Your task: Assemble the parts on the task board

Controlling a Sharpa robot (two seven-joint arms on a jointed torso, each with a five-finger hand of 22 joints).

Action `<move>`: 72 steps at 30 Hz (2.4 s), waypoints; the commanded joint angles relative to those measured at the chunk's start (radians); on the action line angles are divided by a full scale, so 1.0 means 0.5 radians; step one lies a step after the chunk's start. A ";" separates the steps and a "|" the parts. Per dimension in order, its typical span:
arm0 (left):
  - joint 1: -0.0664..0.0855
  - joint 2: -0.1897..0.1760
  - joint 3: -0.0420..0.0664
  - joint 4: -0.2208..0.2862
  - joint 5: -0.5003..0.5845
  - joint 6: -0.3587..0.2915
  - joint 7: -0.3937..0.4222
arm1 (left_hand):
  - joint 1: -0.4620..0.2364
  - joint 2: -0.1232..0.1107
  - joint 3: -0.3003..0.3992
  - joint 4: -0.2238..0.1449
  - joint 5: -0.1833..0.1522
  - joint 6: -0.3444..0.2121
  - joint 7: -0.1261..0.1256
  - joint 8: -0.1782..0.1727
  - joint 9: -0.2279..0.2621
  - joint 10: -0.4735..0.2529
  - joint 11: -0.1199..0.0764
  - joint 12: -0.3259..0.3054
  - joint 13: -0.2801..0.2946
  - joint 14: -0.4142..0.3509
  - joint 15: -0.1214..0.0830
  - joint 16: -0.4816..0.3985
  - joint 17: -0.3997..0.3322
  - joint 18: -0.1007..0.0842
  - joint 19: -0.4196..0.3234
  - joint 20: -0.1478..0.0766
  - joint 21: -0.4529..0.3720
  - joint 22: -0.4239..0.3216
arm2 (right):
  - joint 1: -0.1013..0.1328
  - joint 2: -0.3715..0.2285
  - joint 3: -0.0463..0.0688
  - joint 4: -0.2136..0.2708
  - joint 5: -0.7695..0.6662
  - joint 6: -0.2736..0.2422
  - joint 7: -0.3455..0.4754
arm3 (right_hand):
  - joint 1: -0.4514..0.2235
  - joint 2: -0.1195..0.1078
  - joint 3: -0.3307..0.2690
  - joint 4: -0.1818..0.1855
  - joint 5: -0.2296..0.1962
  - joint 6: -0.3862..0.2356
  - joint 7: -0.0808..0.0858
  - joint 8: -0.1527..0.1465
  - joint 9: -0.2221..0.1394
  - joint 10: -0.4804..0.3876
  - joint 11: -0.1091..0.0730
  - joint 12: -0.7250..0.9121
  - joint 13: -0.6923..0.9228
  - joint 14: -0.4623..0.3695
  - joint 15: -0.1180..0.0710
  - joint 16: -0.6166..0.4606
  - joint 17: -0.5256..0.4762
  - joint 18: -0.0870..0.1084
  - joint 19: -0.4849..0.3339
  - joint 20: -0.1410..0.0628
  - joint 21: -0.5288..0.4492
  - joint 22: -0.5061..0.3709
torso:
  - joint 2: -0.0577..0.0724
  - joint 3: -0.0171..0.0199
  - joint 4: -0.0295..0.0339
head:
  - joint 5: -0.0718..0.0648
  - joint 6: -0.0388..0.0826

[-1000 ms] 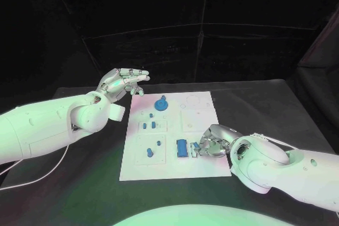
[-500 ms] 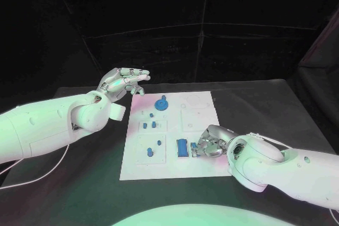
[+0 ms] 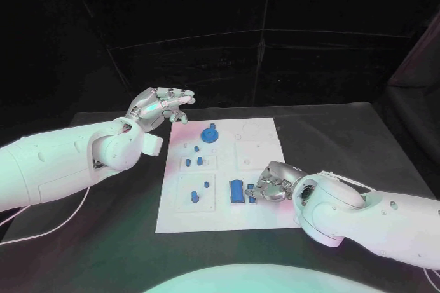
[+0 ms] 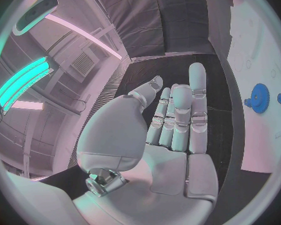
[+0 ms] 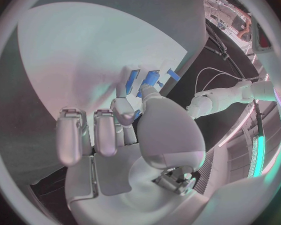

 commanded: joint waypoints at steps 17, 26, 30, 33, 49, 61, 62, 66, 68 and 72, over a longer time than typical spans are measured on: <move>0.003 -0.004 0.002 0.005 0.007 0.020 0.012 | -0.001 0.017 -0.013 0.002 -0.007 0.001 -0.008 0.011 0.000 0.010 0.001 0.009 0.000 -0.009 0.002 -0.005 -0.002 0.028 0.005 -0.005 -0.007 -0.002 | 0.003 -0.101 0.001 0.041 0.017 -0.064 0.281 | 0.077 0.077 -0.198 -0.042 -0.382 -0.056 0.018 -0.014 0.037 -0.017 0.018 -0.036 -0.012 0.101 0.007 -0.026 -0.047 -0.012 0.033 0.001 -0.018 0.312 | -0.006 0.0000 -0.003 | 0.003 0.006; 0.003 0.003 0.001 -0.015 0.015 0.015 0.019 | -0.003 0.017 -0.019 0.002 -0.007 0.002 -0.008 0.013 0.000 0.010 0.000 0.012 0.000 -0.011 0.002 -0.006 -0.009 0.028 0.006 -0.005 -0.009 -0.005 | 0.063 -0.199 0.003 -0.140 1.055 -0.202 1.288 | 0.562 0.155 -0.144 -0.252 -0.260 -0.271 0.122 -0.160 -0.019 -0.485 0.099 -1.064 -0.726 -0.190 0.074 -0.766 -1.039 0.182 -0.562 0.055 -0.687 -0.413 | -0.022 -0.0068 -0.007 | -0.015 0.067; 0.003 0.025 0.001 -0.056 0.057 0.003 0.028 | -0.009 0.014 -0.027 0.003 -0.008 0.002 -0.009 0.013 0.000 0.010 0.000 0.015 0.000 -0.023 0.002 -0.020 -0.038 0.027 0.005 -0.005 -0.013 -0.008 | 0.125 -0.143 0.004 -0.367 1.636 -0.090 1.757 | 0.734 0.171 -0.085 -0.281 -0.332 -0.281 0.188 -0.243 -0.077 -0.652 0.207 -1.565 -1.205 -0.577 0.172 -1.557 -1.621 0.271 -1.102 0.139 -1.464 -1.069 | -0.050 -0.0189 -0.009 | -0.038 0.117; 0.003 0.048 0.001 -0.098 0.086 -0.006 0.037 | -0.014 0.008 -0.048 0.000 -0.006 0.002 -0.011 0.015 -0.002 0.000 0.005 0.016 -0.004 -0.158 0.008 -0.162 -0.194 0.023 -0.076 0.001 -0.075 -0.041 | 0.155 -0.070 0.005 -0.548 1.918 -0.005 1.960 | 0.806 0.160 -0.054 -0.265 -0.354 -0.272 0.249 -0.320 -0.145 -0.673 0.260 -1.808 -1.533 -0.792 0.294 -2.008 -1.871 0.257 -1.282 0.226 -1.830 -1.312 | -0.071 -0.0238 -0.015 | -0.041 0.175; -0.056 0.260 0.002 -0.451 0.217 -0.058 0.121 | 0.005 0.074 -0.140 -0.023 -0.001 -0.040 0.027 -0.091 -0.006 -0.044 0.104 -0.230 -0.012 -0.542 0.237 -1.634 -0.894 0.037 -0.858 0.272 -0.853 -0.633 | 0.199 0.396 0.099 -1.395 2.357 0.263 2.331 | 0.726 0.215 -0.047 -0.440 -0.327 -0.193 0.256 -0.441 -0.443 -0.629 0.320 -1.949 -2.274 -0.592 0.346 -2.609 -2.406 0.290 -0.966 0.326 -2.454 -1.899 | -0.128 -0.0242 -0.024 | -0.023 0.384; -0.126 0.229 0.071 -0.274 0.099 -0.289 0.028 | -1.331 0.102 -0.461 0.262 -0.140 -1.118 -0.183 -0.226 -0.136 -1.155 -0.067 -0.442 -0.136 -1.568 -0.040 -1.943 -1.117 -0.147 -1.732 0.001 -1.069 -0.968 | 0.134 0.316 0.149 -1.139 2.376 -0.119 2.254 | -0.888 0.135 0.040 -0.577 -0.534 -1.228 0.060 -0.569 -0.723 -1.783 0.032 -2.081 -2.415 -1.812 0.151 -2.839 -2.563 0.117 -1.991 0.111 -2.737 -2.280 | -0.218 -0.0359 0.053 | -0.040 0.363; -0.139 0.224 0.084 -0.246 0.091 -0.336 0.024 | -1.377 0.102 -0.473 0.262 -0.140 -1.156 -0.191 -0.226 -0.136 -1.194 -0.072 -0.442 -0.136 -1.604 -0.040 -1.953 -1.117 -0.154 -1.762 -0.008 -1.069 -0.979 | 0.123 0.304 0.158 -1.096 2.402 -0.166 2.265 | -0.945 0.135 0.040 -0.577 -0.542 -1.264 0.052 -0.569 -0.723 -1.824 0.032 -2.081 -2.415 -1.856 0.151 -2.839 -2.563 0.107 -2.028 0.103 -2.747 -2.293 | -0.224 -0.0364 0.058 | -0.041 0.362; -0.203 0.204 0.145 -0.108 0.050 -0.564 0.005 | -1.545 0.102 -0.515 0.262 -0.140 -1.291 -0.217 -0.226 -0.136 -1.333 -0.218 -0.442 -0.136 -1.734 -0.040 -1.990 -1.117 -0.175 -1.872 -0.043 -1.069 -1.020 | 0.072 0.246 0.201 -0.896 2.523 -0.386 2.314 | -1.151 0.135 0.040 -0.577 -0.567 -1.398 0.026 -0.569 -0.723 -1.972 0.032 -2.081 -2.415 -2.015 0.151 -2.839 -2.563 0.085 -2.161 0.076 -2.783 -2.340 | -0.229 -0.0370 0.063 | -0.042 0.362; -0.247 0.189 0.188 -0.013 0.022 -0.723 -0.007 | -1.633 0.102 -0.536 0.262 -0.140 -1.363 -0.368 -0.226 -0.136 -1.406 -0.218 -0.442 -0.136 -1.802 -0.040 -2.008 -1.117 -0.175 -1.930 -0.061 -1.069 -1.041 | 0.044 0.214 0.225 -0.786 2.590 -0.508 2.341 | -1.252 0.135 0.040 -0.577 -0.721 -1.463 -0.122 -0.569 -0.723 -2.045 0.032 -2.081 -2.415 -2.093 0.151 -2.839 -2.563 0.085 -2.226 0.062 -2.800 -2.364 | -0.229 -0.0370 0.063 | -0.042 0.362; -0.317 0.167 0.256 0.139 -0.024 -0.976 -0.028 | -1.755 0.102 -0.561 0.262 -0.140 -1.461 -0.368 -0.226 -0.136 -1.508 -0.218 -0.442 -0.136 -1.897 -0.040 -2.035 -1.117 -0.337 -2.011 -0.085 -1.069 -1.071 | 0.011 0.177 0.253 -0.656 2.668 -0.651 2.373 | -1.402 0.135 0.040 -0.577 -0.721 -1.559 -0.122 -0.569 -0.723 -2.154 0.032 -2.081 -2.415 -2.207 0.151 -2.839 -2.563 0.063 -2.322 -0.081 -2.826 -2.398 | -0.229 -0.0370 0.063 | -0.042 0.362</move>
